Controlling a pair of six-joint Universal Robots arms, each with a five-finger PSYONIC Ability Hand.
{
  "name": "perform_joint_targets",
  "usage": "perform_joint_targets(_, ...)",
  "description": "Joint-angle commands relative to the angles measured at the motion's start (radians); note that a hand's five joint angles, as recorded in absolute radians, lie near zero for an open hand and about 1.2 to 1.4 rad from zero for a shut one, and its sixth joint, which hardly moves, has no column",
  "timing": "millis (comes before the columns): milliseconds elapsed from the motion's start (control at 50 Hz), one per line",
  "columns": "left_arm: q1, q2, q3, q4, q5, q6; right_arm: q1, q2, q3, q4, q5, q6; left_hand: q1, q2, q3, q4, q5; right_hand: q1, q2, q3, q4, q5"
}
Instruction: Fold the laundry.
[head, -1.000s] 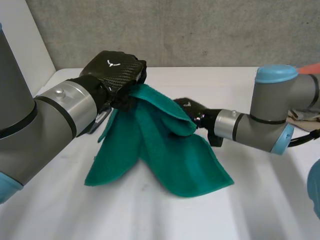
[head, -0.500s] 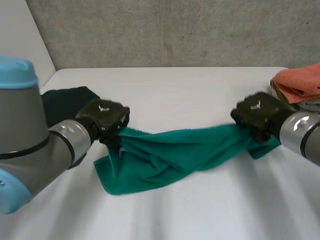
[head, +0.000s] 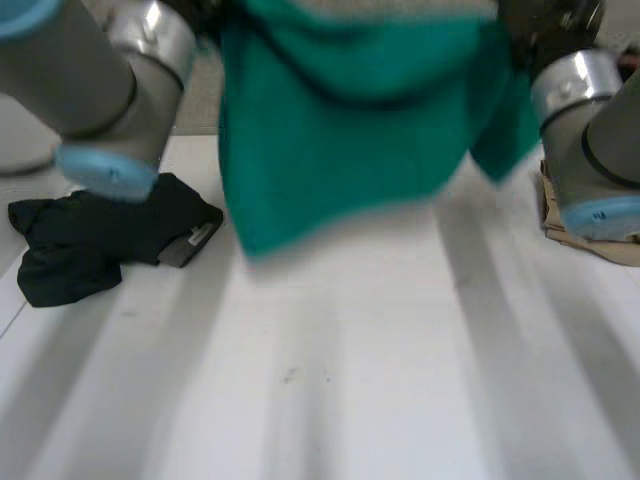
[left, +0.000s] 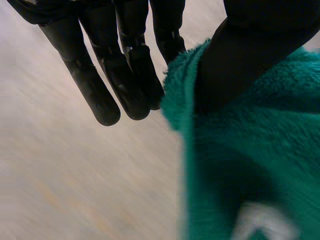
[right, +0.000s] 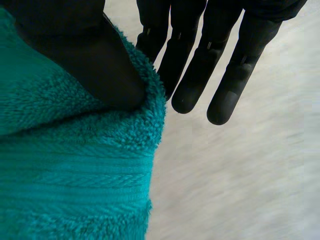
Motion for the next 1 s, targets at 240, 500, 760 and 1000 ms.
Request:
perform_joint_targets(240,-0.006,0.118,-0.62,0.067,0.004,-0.096,-0.016,0.016,0.377,0.124,-0.153,0.081,0.263,0.2,0.202,0.194,0.223,0.262,0.209,0.201,0.197,0.218)
perform_joint_targets(500,-0.052,0.146,-0.917,0.09,0.006,-0.095,-0.095,-0.002,0.52,0.486,-0.188,0.082,0.263,0.2,0.202,0.194,0.223,-0.643,-0.696,-0.704,-0.708,-0.687)
perform_joint_targets(760,-0.052,0.313,-1.043,0.118,0.007,-0.089,-0.141,-0.056,0.212,0.716,-0.296,0.09,0.263,0.2,0.202,0.194,0.223,-0.876,-0.929,-0.937,-0.941,-0.92)
perform_joint_targets(1000,-0.054,0.327,-1.043,0.119,0.007,-0.09,-0.092,0.339,-0.156,0.734,-0.552,0.092,0.263,0.2,0.202,0.194,0.223,-0.768,-0.821,-0.829,-0.833,-0.811)
